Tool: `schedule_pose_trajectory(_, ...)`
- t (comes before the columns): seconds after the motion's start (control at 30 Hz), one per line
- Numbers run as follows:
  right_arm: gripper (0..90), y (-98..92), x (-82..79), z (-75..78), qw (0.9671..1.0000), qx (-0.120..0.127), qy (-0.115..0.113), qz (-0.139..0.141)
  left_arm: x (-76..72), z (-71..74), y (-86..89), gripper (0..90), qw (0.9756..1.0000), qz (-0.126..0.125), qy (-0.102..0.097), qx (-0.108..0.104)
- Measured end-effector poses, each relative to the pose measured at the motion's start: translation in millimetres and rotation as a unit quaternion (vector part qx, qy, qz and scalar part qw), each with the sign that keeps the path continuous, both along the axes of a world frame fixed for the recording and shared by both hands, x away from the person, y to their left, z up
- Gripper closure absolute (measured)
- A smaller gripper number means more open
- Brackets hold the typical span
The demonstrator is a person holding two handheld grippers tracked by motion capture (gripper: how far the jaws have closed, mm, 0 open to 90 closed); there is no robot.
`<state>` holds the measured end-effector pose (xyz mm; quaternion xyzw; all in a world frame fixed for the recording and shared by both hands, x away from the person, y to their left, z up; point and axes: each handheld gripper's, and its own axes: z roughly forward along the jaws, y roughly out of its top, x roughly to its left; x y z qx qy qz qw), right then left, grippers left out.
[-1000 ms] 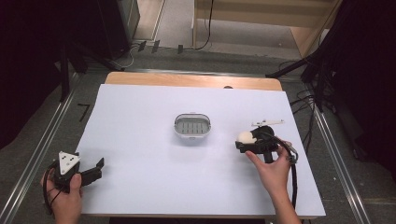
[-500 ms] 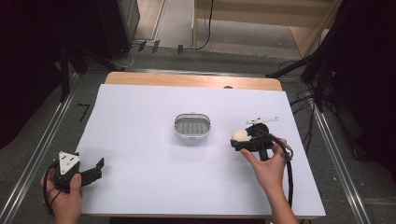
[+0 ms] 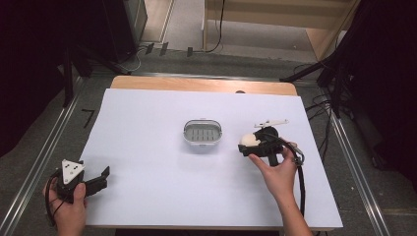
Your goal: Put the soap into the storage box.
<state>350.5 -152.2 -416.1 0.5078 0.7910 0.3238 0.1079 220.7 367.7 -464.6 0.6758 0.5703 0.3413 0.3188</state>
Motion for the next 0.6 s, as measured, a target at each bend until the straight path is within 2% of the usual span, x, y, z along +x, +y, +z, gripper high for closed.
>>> schedule_pose_trajectory(0.3, 25.1, 7.0, 3.9, 0.6, 1.0000, 0.000, 0.003, 0.005, -0.1, 0.1, 0.3, 13.7, 1.0000, 0.000, 0.000, -0.001)
schedule_pose_trajectory(0.6, 25.1, 13.8, 9.1, 8.1, 0.9999, 0.002, 0.002, 0.012, 0.0, -0.1, 0.4, 13.7, 1.0000, -0.001, -0.001, -0.002)
